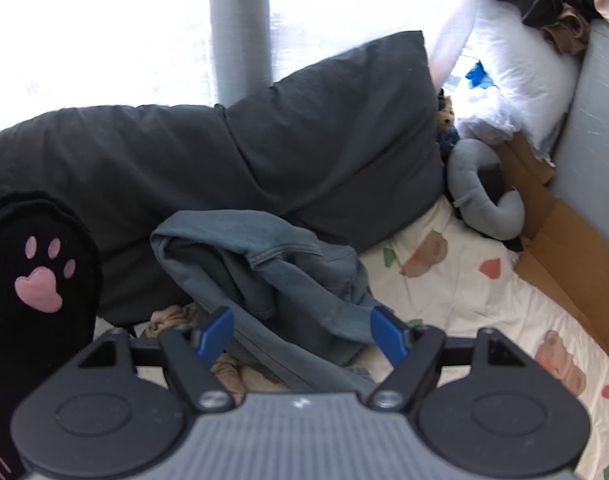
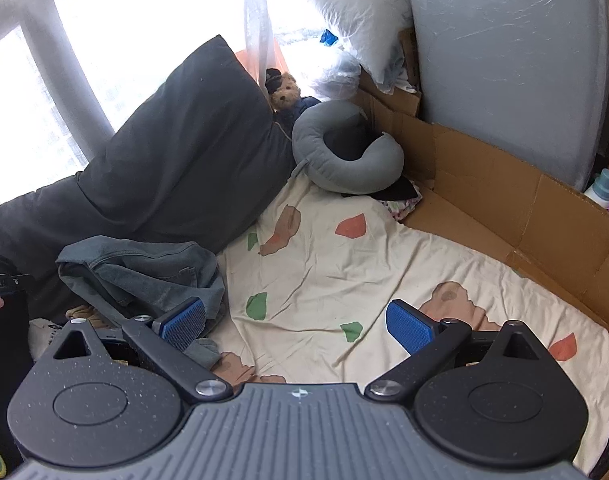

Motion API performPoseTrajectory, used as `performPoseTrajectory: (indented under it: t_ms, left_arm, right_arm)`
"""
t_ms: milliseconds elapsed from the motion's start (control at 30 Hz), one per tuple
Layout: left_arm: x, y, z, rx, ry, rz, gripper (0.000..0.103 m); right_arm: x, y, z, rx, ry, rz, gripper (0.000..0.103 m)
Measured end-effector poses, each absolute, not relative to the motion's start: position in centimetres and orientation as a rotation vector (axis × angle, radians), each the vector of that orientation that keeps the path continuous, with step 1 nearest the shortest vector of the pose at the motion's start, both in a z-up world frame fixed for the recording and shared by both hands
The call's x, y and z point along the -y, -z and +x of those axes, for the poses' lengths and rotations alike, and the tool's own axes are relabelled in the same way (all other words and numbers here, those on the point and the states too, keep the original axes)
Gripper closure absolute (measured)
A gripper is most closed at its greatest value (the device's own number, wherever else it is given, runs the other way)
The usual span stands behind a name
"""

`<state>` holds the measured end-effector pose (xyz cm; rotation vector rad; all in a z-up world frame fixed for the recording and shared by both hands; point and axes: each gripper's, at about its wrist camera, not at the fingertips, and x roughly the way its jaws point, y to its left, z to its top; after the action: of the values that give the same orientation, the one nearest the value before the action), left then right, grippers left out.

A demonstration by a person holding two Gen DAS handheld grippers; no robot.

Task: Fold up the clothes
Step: 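Move both tools toward the clothes pile beside the grey pillows, then close the left gripper on the light-blue denim jeans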

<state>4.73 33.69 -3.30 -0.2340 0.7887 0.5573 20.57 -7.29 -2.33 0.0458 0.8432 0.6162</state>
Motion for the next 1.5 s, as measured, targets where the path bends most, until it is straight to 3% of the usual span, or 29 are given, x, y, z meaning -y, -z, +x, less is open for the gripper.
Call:
performPoseTrajectory:
  t_ms: [1500]
  left_arm:
    - [-44.4,16.5,9.1,-0.702,-0.714,-0.305,0.027]
  right_arm:
    - [1.7,11.1,25.4,-0.835,-0.753,-0.059,0.003]
